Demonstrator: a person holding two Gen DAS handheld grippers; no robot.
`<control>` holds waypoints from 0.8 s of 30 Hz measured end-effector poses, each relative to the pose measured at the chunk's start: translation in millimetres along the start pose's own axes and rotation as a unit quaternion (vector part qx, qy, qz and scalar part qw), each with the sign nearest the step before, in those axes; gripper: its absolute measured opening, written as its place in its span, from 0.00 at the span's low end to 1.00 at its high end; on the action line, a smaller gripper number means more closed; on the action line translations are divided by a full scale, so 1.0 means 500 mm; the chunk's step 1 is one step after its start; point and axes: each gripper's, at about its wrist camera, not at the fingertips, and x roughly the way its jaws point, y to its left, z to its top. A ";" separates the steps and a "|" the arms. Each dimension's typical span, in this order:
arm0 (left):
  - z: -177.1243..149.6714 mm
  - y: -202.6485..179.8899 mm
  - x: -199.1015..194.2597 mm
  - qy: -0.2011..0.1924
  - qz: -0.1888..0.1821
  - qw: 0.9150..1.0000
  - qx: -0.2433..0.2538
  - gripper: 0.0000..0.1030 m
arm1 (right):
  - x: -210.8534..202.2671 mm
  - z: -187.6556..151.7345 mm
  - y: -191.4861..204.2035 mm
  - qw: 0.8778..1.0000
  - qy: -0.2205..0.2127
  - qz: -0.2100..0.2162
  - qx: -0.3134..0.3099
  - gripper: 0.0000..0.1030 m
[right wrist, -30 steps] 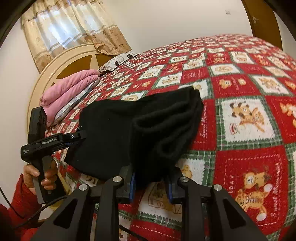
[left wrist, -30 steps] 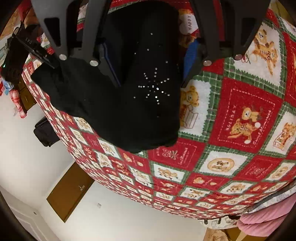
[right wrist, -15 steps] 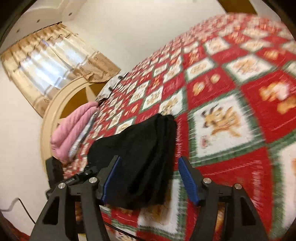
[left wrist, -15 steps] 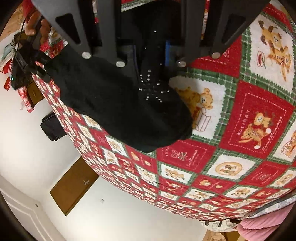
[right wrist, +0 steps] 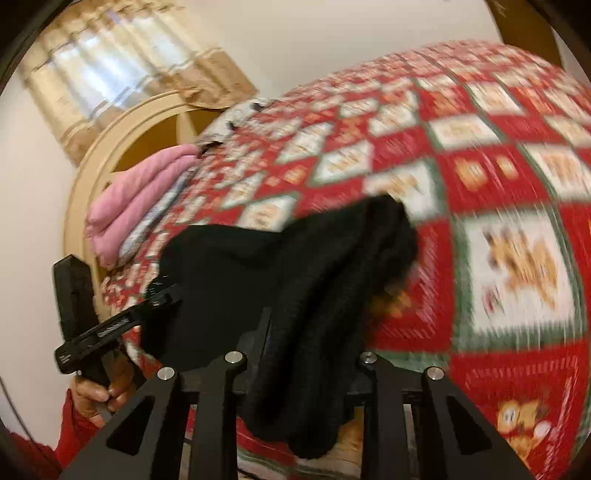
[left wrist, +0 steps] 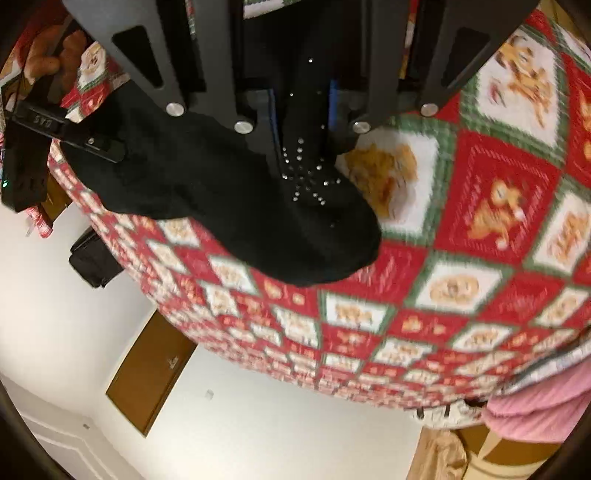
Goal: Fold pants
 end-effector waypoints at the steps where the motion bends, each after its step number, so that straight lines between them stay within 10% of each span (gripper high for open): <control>1: 0.013 0.003 -0.011 -0.010 0.000 1.000 0.001 0.19 | -0.002 0.013 0.019 1.000 -0.003 0.007 -0.016 0.26; 10: 0.151 0.092 -0.130 -0.133 0.101 0.986 0.011 0.19 | 0.065 0.194 0.251 0.975 -0.055 0.068 -0.204 0.26; 16: 0.171 0.200 -0.032 -0.098 0.205 0.974 0.005 0.20 | 0.265 0.245 0.258 0.970 -0.045 0.038 -0.235 0.28; 19: 0.139 0.263 0.060 -0.018 0.267 0.963 -0.013 0.30 | 0.396 0.221 0.216 0.975 0.020 -0.016 -0.222 0.32; 22: 0.111 0.276 0.027 -0.056 0.287 0.956 -0.019 0.64 | 0.412 0.215 0.186 0.979 0.030 -0.024 -0.201 0.47; 24: 0.106 0.278 0.003 -0.065 0.309 0.949 -0.016 0.70 | 0.370 0.235 0.164 0.986 0.016 -0.002 -0.165 0.48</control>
